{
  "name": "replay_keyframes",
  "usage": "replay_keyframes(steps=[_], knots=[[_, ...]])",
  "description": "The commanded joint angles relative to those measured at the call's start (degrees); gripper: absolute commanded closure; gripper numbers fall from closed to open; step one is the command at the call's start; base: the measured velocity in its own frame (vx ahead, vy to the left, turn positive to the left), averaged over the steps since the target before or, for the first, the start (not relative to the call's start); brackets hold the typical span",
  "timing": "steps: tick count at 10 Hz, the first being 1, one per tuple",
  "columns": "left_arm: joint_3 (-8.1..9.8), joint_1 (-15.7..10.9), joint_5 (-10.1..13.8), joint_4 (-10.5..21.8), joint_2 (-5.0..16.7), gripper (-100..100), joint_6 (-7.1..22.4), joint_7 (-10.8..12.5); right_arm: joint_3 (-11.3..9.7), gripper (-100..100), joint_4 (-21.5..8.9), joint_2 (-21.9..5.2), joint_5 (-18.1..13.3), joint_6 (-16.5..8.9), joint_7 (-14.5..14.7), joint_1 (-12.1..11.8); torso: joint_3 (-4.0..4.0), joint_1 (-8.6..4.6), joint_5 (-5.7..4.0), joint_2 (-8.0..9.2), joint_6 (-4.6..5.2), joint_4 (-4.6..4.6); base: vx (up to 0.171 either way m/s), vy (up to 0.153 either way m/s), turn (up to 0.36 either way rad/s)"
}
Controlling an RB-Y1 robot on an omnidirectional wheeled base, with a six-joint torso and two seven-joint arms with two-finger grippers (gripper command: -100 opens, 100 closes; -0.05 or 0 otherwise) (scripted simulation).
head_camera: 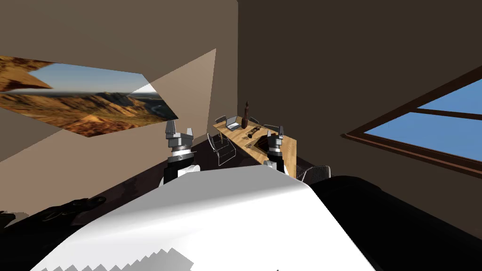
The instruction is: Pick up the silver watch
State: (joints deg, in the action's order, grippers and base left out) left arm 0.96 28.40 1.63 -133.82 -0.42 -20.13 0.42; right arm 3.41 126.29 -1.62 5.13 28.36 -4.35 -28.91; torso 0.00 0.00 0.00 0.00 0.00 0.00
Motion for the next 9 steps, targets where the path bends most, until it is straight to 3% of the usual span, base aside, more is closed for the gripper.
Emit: replay_keyframes(steps=[1,3,7,8,9], knots=[[0.0,0.0,0.0,0.0,0.0,0,0.0,0.0,0.29,-100,-0.88,-2.86,-2.56,0.3,-1.97,-1.82,0.0,0.0,0.0,0.0,0.0,0.0,-0.005,0.002,0.105],[0.0,0.0,0.0,0.0,0.0,0,0.0,0.0,0.51,-100,-1.48,-5.0,-4.3,0.5,-3.29,-3.02,0.03,-0.03,-0.01,0.05,-0.01,0.01,-0.008,-0.002,0.083],[0.0,0.0,0.0,0.0,0.0,0,0.0,0.0,1.52,-100,-4.27,-12.17,-11.19,1.37,-8.86,-8.0,0.02,-0.03,-0.01,0.03,0.0,0.01,-0.005,0.002,0.102],[0.0,0.0,0.0,0.0,0.0,0,0.0,0.0,1.52,-100,-4.27,-13.5,-11.77,1.37,-8.86,-8.0,0.01,-0.03,-0.01,0.02,-0.02,0.01,-0.004,-0.001,0.061],[0.0,0.0,0.0,0.0,0.0,0,0.0,0.0,1.97,-100,-5.54,-15.44,-14.02,1.74,-11.17,-9.99,0.02,-0.03,0.0,0.03,0.01,0.01,-0.005,0.003,0.125]])
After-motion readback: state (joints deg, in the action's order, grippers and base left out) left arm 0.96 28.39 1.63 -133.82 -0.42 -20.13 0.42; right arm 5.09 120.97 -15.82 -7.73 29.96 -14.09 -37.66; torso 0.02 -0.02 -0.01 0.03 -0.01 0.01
